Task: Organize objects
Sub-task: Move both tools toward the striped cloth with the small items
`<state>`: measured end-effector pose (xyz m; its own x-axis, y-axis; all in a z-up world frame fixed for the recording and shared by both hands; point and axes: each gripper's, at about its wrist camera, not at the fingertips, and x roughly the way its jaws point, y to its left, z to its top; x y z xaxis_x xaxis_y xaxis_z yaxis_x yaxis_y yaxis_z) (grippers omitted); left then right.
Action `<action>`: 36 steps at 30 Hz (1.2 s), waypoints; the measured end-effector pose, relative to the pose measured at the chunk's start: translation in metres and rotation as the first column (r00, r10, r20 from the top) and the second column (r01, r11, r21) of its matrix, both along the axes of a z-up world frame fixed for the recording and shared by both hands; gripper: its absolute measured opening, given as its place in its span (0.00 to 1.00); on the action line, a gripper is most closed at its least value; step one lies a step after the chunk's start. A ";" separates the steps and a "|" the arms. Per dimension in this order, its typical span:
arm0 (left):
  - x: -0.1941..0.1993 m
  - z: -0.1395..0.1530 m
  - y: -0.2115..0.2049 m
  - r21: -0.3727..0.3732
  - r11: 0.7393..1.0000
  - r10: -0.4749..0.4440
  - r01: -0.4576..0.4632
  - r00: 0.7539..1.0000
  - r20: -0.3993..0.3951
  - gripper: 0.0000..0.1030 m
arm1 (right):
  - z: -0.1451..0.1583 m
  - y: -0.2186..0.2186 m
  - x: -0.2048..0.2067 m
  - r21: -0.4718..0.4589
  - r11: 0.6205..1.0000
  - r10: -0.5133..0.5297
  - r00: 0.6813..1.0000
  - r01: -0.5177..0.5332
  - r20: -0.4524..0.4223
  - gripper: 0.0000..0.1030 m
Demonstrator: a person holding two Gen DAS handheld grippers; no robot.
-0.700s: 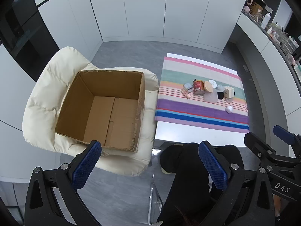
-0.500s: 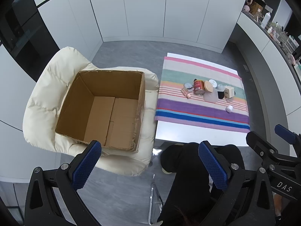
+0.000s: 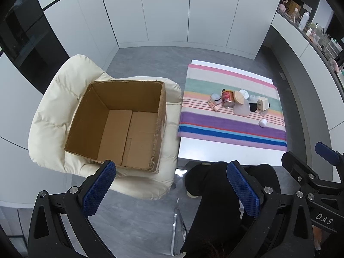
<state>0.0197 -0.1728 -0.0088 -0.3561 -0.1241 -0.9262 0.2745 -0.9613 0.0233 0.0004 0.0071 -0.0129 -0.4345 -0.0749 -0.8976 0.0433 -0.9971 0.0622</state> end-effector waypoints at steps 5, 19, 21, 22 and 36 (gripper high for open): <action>-0.001 0.000 0.005 0.004 1.000 -0.005 0.005 1.000 0.001 0.99 | 0.001 0.004 0.000 -0.006 1.000 -0.002 1.000 0.002 0.004 1.00; -0.003 0.002 0.013 -0.003 1.000 -0.003 0.003 1.000 -0.002 0.99 | 0.002 0.010 0.001 -0.004 1.000 0.008 1.000 -0.008 -0.001 1.00; -0.002 0.003 0.013 -0.003 1.000 -0.001 0.001 1.000 -0.006 0.99 | 0.002 0.010 0.000 0.000 1.000 0.010 1.000 -0.010 -0.004 1.00; -0.002 0.003 0.012 -0.001 1.000 0.001 -0.001 1.000 -0.007 0.99 | 0.003 0.010 0.000 0.002 1.000 0.011 1.000 -0.011 -0.006 1.00; -0.002 0.004 0.005 0.008 1.000 0.009 -0.009 1.000 -0.011 0.99 | 0.002 0.010 -0.003 0.012 1.000 0.019 1.000 -0.019 -0.005 1.00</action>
<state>0.0175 -0.1679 -0.0044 -0.3649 -0.1199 -0.9233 0.2836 -0.9589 0.0124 -0.0028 0.0174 -0.0112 -0.4372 -0.0730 -0.8964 0.0628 -0.9967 0.0506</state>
